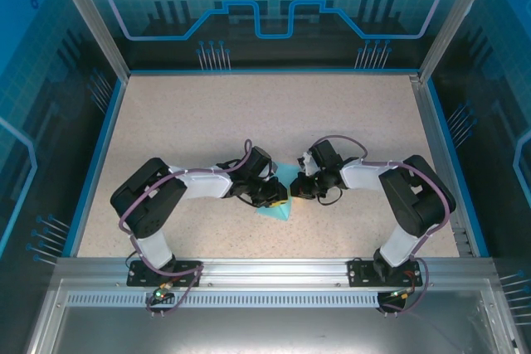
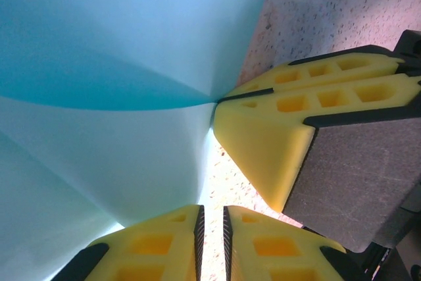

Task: Fold a paper plane with a square sheet of paper (pick it up from the middle)
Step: Fold the triangle a second time at the center of the table.

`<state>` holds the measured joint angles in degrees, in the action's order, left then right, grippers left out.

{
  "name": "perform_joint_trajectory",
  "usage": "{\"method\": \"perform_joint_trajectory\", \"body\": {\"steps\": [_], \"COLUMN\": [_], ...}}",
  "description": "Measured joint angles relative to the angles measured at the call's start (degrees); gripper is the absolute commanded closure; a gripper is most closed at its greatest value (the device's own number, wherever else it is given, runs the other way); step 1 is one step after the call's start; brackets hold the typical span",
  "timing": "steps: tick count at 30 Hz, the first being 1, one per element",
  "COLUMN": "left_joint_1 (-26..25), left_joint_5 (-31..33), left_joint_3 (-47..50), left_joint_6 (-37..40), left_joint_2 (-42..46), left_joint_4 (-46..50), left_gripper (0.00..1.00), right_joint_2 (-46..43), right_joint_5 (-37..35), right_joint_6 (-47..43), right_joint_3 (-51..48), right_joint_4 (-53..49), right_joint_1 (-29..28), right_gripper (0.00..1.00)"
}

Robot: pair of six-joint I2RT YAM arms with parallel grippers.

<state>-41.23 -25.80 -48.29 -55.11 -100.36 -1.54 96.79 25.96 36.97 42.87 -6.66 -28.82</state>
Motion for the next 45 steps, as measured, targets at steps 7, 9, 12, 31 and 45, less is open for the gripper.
{"method": "perform_joint_trajectory", "body": {"steps": [7,9,12,31,45], "left_joint_1": [0.0,-0.1,-0.1,-0.2,-0.2], "left_joint_5": [0.0,0.0,0.0,0.0,0.0], "left_joint_3": [0.0,0.0,0.0,-0.2,-0.4], "left_joint_6": [0.0,0.0,0.0,0.0,0.2], "left_joint_2": [0.0,0.0,0.0,-1.0,-2.0], "left_joint_4": [0.4,0.4,0.4,1.2,1.2], "left_gripper": [0.82,0.82,0.82,0.82,0.82], "right_joint_2": [0.2,0.4,0.6,0.7,0.7], "right_joint_5": [0.0,0.0,0.0,-0.1,-0.2], "right_joint_6": [0.0,0.0,-0.1,-0.2,-0.2], "right_joint_3": [0.0,0.3,0.8,0.8,0.9], "right_joint_4": [0.0,-0.3,-0.4,-0.5,-0.9], "right_joint_1": [0.0,0.0,0.0,0.0,0.0], "right_gripper": [0.92,0.92,0.92,0.92,0.92]}}
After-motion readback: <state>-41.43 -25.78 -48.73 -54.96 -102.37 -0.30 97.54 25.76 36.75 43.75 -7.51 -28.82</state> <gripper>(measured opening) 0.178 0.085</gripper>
